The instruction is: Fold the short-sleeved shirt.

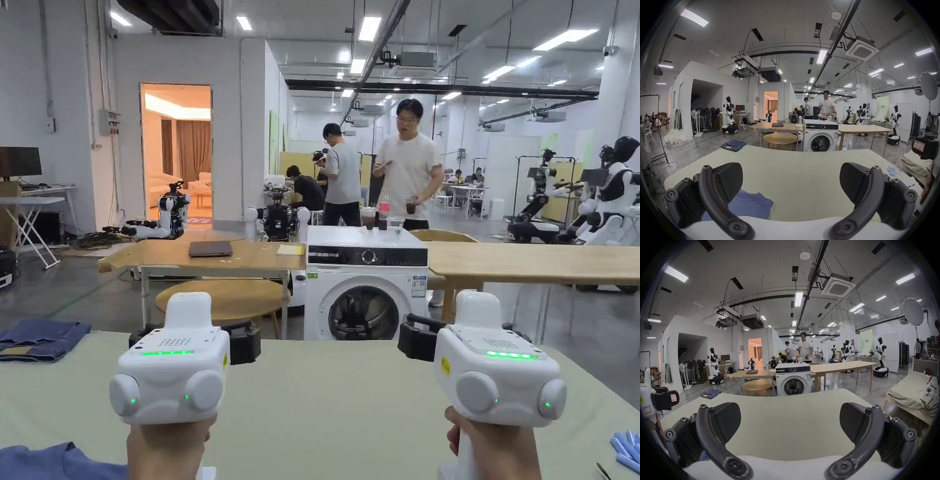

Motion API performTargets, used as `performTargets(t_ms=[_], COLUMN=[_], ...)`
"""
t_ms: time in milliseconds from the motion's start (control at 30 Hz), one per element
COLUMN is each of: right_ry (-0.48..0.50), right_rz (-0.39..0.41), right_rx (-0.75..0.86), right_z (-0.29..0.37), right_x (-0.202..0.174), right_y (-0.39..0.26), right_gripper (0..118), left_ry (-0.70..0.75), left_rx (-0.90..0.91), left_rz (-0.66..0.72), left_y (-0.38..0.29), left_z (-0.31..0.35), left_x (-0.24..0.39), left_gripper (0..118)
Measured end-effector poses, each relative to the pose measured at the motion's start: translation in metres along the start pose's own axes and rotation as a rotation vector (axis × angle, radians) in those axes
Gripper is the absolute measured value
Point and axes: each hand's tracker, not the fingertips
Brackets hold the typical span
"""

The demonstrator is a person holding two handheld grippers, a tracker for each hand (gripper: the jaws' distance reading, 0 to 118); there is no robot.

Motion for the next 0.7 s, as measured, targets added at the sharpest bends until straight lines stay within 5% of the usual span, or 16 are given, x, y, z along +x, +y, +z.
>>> performTargets(t_ms=[233, 367, 500, 567, 700], right_ry=[0.003, 0.015, 0.085, 0.106, 0.124], right_rz=[0.025, 0.277, 0.757, 1.097, 1.919], right_rx=[0.000, 0.018, 0.006, -0.009, 0.081], right_z=[0.000, 0.002, 0.004, 0.006, 0.013], right_x=[0.001, -0.008, -0.030, -0.043, -0.044], right_y=[0.000, -0.003, -0.022, -0.048, -0.132], right_gripper=[118, 118, 118, 118, 118], left_ry=[-0.001, 0.003, 0.040, 0.047, 0.036], left_rx=[-0.013, -0.006, 0.040, 0.056, 0.043], left_rz=[-0.036, -0.345, -0.886, -1.182, -1.767], left_y=[-0.004, -0.007, -0.029, -0.050, -0.109], left_z=[-0.002, -0.001, 0.000, -0.001, -0.001], left_x=[-0.003, 0.008, 0.029, 0.036, 0.041], left_gripper=[117, 117, 117, 117, 116])
